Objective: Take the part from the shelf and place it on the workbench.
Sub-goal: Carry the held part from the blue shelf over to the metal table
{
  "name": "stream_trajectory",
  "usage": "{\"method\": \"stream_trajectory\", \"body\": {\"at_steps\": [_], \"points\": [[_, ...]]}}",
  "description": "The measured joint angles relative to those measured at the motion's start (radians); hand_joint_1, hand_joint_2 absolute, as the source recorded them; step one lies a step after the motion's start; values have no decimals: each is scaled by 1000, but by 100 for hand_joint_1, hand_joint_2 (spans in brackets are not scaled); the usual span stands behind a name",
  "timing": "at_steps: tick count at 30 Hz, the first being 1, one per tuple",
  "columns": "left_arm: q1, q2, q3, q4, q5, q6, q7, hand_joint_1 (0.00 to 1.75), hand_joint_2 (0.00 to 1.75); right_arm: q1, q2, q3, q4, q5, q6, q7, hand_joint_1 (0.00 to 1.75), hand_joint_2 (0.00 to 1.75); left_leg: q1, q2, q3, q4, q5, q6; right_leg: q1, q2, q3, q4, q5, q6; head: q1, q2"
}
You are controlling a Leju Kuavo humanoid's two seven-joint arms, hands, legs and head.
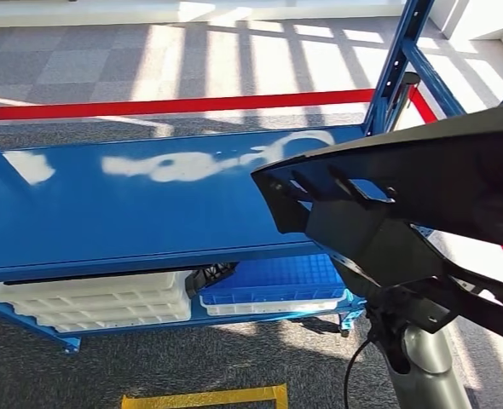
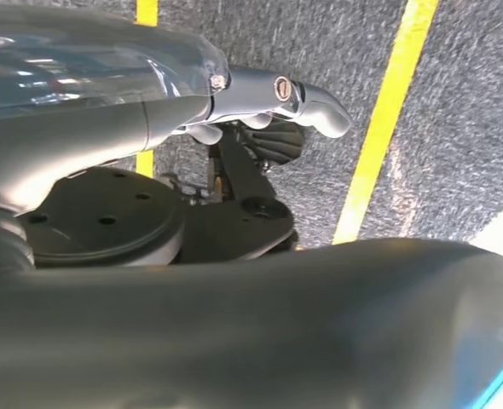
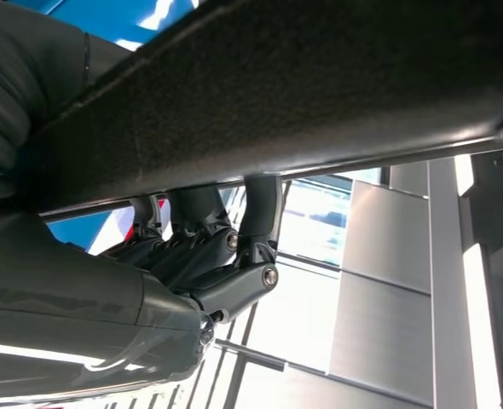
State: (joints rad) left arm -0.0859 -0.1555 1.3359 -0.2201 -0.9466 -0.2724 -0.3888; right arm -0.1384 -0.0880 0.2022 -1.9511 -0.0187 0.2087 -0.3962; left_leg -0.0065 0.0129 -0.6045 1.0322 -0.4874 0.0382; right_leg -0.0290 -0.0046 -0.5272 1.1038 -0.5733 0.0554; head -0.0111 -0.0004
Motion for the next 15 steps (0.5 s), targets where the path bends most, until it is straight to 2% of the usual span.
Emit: {"method": "stream_trajectory", "body": {"at_steps": [1, 2, 4, 5, 6, 7, 9, 10, 11, 12, 13, 14, 15], "points": [[0, 0, 0, 0, -1, 0, 0, 0, 175, 2, 2, -6, 3, -1, -2, 1, 175, 175, -1, -1, -10, 11, 3, -5, 1, 1, 24, -42, -7, -3, 0, 0], [0, 0, 0, 0, -1, 0, 0, 0, 175, 5, 4, -11, 7, -1, -4, 1, 175, 175, -2, -1, -17, 17, 8, -10, 3, 3, 32, -62, -15, -9, -1, 0], [2, 0, 0, 0, -2, 0, 0, 0, 175, 12, 8, -20, 15, -2, -5, 2, 175, 175, -1, -3, -27, 22, 16, -21, 3, 3, 21, -66, -11, -27, -1, 0], [3, 0, 0, 0, -2, 0, 0, 0, 175, 14, 10, -24, 20, -2, -6, 3, 175, 175, 0, -4, -33, 27, 5, -27, 1, 2, 12, -65, -4, -38, -1, 0], [4, 1, 0, 0, -2, 0, 0, 0, 175, 16, 13, -27, 24, -2, -6, 5, 175, 175, 2, -4, -40, 46, -24, -33, 0, -1, 1, -66, 5, -48, -2, 0], [4, 1, 0, 0, -2, 0, -1, 0, 175, 18, 16, -31, 28, -2, -8, 7, 175, 175, 5, -5, -51, 85, -68, -40, -2, -3, -11, -66, 15, -55, -2, 0], [3, 1, 0, 0, -4, 0, -1, 0, 175, 22, 21, -40, 36, -2, -13, 14, 175, 175, 9, -5, -75, 201, -159, -50, -1, -5, -39, -65, 37, -59, -2, 0], [3, 1, 0, 0, -5, 0, -2, 0, 175, 25, 24, -45, 43, -2, -16, 17, 175, 175, 10, -5, -79, 252, -180, -52, 0, -7, -53, -64, 47, -59, -2, 0], [3, 1, 0, 0, -6, 0, -2, 0, 175, 28, 27, -52, 53, -2, -18, 19, 175, 175, 11, -5, -70, 274, -178, -51, 1, -9, -66, -64, 57, -58, -2, 0], [3, 1, 0, 0, -6, -1, -3, 0, 175, 31, 29, -60, 64, -2, -19, 22, 175, 175, 10, -5, -46, 264, -157, -49, 2, -10, -78, -64, 67, -57, -2, 0], [2, 1, 0, 0, -7, -1, -3, 0, 175, 34, 32, -68, 76, -1, -20, 24, 175, 175, 10, -5, -5, 220, -128, -44, 3, -10, -90, -63, 77, -55, -2, 0], [1, 1, 0, 0, -8, -1, -3, 0, 175, 35, 35, -75, 87, -1, -20, 26, 175, 175, 8, -7, 49, 150, -105, -36, 4, -11, -99, -63, 87, -53, -2, 0], [-1, 1, -1, 0, -9, -1, -4, 0, 175, 35, 37, -82, 97, -1, -20, 27, 175, 175, 4, -9, 103, 72, -96, -27, 5, -11, -106, -63, 95, -50, -2, 0]]}}
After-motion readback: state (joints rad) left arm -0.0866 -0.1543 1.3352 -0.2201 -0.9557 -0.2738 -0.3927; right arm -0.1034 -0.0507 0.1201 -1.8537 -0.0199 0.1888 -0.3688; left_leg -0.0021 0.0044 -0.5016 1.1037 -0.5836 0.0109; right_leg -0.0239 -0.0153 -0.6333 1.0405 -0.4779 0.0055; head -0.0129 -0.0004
